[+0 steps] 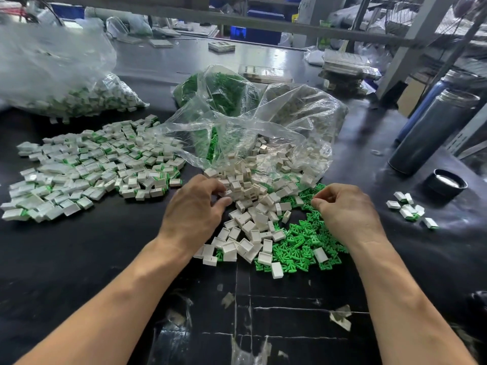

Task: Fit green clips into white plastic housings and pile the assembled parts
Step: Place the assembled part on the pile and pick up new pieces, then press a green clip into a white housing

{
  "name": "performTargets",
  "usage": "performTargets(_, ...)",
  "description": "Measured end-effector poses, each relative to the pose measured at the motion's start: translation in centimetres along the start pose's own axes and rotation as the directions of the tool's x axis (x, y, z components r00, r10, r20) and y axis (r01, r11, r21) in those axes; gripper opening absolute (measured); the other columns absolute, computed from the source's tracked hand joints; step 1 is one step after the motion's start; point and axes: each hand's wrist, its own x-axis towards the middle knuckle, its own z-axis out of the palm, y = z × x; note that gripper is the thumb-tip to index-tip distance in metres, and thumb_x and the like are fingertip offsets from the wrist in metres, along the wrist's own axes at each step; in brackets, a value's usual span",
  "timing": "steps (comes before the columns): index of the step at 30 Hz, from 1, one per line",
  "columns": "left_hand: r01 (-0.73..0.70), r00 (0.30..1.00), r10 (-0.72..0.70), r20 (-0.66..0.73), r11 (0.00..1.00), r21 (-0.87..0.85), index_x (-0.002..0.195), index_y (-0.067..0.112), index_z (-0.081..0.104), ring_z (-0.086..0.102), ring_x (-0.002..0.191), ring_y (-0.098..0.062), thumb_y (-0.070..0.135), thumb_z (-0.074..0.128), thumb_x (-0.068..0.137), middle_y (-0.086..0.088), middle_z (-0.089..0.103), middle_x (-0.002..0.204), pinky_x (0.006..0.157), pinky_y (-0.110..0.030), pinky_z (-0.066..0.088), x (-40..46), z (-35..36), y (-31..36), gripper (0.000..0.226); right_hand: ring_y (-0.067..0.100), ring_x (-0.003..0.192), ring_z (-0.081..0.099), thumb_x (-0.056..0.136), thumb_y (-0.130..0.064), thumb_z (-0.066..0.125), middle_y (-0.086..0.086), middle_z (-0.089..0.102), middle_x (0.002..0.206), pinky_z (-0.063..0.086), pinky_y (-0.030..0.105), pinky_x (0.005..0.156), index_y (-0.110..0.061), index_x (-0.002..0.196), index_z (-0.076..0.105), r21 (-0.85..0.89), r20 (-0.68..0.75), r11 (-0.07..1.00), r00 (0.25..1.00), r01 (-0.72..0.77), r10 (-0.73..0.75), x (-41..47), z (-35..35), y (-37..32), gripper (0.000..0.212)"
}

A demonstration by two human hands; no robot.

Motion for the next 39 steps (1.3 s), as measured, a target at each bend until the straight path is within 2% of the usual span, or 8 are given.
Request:
performTargets(9, -0.021, 0.998, 0.022, -0.059, 0.999, 0.03, 0.099, 0.026, 0.069, 0.06, 0.083, -0.01, 0.031, 0.075, 0.092, 0.014, 0.062, 0.09, 0.087, -0.035, 0.056, 0.0, 0.2, 0.4, 0.011, 0.02, 0.092, 0.067, 0.09, -0.039, 0.078, -0.009, 0.071, 0.087, 0.055, 0.039, 0.088, -0.033, 0.081, 0.072, -0.015, 0.031, 1.0, 0.999, -0.016, 0.016, 0.3, 0.2, 0.2, 0.012)
performTargets(15, 0.029, 0.997, -0.037, -0.066, 0.993, -0.118, 0.094, 0.033, 0.063, 0.06, 0.068, 0.008, 0.028, 0.078, 0.09, 0.021, 0.062, 0.079, 0.059, -0.005, 0.044, -0.1, -0.2, 0.4, 0.016, 0.023, 0.102, 0.064, 0.089, -0.043, 0.078, -0.003, 0.071, 0.102, 0.049, 0.034, 0.088, -0.031, 0.09, 0.071, -0.117, 0.025, 0.993, 1.0, 0.009, -0.006, 0.2, 1.3, -0.3, 0.014)
performTargets(17, 0.022, 0.997, -0.036, -0.063, 0.978, -0.207, 0.094, 0.035, 0.062, 0.061, 0.074, 0.012, 0.025, 0.079, 0.089, 0.018, 0.064, 0.081, 0.063, -0.008, 0.052, -0.2, -0.3, 0.5, 0.02, 0.023, 0.101, 0.064, 0.089, -0.041, 0.078, -0.002, 0.071, 0.102, 0.047, 0.034, 0.086, -0.031, 0.088, 0.07, -0.12, 0.022, 0.993, 1.0, 0.013, -0.011, 0.2, 1.3, -0.4, 0.012)
performTargets(19, 0.019, 0.998, -0.037, -0.059, 0.958, -0.285, 0.098, 0.036, 0.062, 0.064, 0.071, 0.004, 0.022, 0.078, 0.089, 0.017, 0.065, 0.085, 0.066, -0.022, 0.061, -0.3, -0.5, 0.6, 0.023, 0.023, 0.1, 0.063, 0.089, -0.04, 0.078, -0.001, 0.071, 0.101, 0.047, 0.034, 0.086, -0.03, 0.087, 0.07, -0.119, 0.023, 0.993, 1.0, 0.014, -0.012, 0.2, 1.4, -0.4, 0.012)
performTargets(22, 0.006, 0.999, -0.023, -0.044, 0.933, -0.36, 0.106, 0.039, 0.062, 0.064, 0.076, -0.002, 0.019, 0.077, 0.09, 0.017, 0.065, 0.092, 0.07, -0.03, 0.062, -0.4, -0.7, 0.9, 0.03, 0.022, 0.099, 0.063, 0.089, -0.039, 0.078, -0.003, 0.07, 0.098, 0.047, 0.033, 0.085, -0.029, 0.088, 0.07, -0.123, 0.014, 0.992, 1.0, 0.012, -0.01, 0.1, 1.4, -0.4, 0.012)
performTargets(29, 0.005, 1.0, -0.003, 0.005, 0.828, -0.561, 0.112, 0.037, 0.071, 0.063, 0.082, -0.004, 0.017, 0.073, 0.093, 0.022, 0.067, 0.095, 0.073, -0.032, 0.062, -0.4, -1.1, 1.5, 0.027, 0.024, 0.093, 0.063, 0.091, -0.032, 0.075, -0.004, 0.069, 0.089, 0.047, 0.034, 0.081, -0.028, 0.084, 0.067, -0.096, -0.028, 0.995, 0.999, 0.022, -0.025, 0.0, 1.4, -0.5, 0.012)
performTargets(33, 0.038, 0.999, -0.014, 0.04, 0.702, -0.711, 0.112, 0.032, 0.075, 0.069, 0.094, -0.01, 0.019, 0.071, 0.094, 0.009, 0.075, 0.101, 0.081, -0.023, 0.057, -0.3, -1.1, 1.6, 0.022, 0.023, 0.094, 0.064, 0.09, -0.039, 0.077, -0.004, 0.069, 0.092, 0.047, 0.034, 0.081, -0.029, 0.088, 0.067, -0.129, 0.007, 0.992, 1.0, 0.003, -0.002, 0.0, 1.3, -0.5, 0.014)
performTargets(39, 0.07, 0.996, -0.004, 0.084, 0.603, -0.794, 0.115, 0.025, 0.073, 0.071, 0.086, -0.015, 0.02, 0.068, 0.094, -0.004, 0.077, 0.098, 0.07, -0.023, 0.057, -0.3, -1.4, 1.8, 0.022, 0.022, 0.094, 0.062, 0.093, -0.034, 0.073, -0.003, 0.069, 0.095, 0.049, 0.034, 0.084, -0.031, 0.09, 0.068, -0.162, 0.026, 0.987, 1.0, 0.019, -0.015, -0.2, 1.2, -0.7, 0.007)
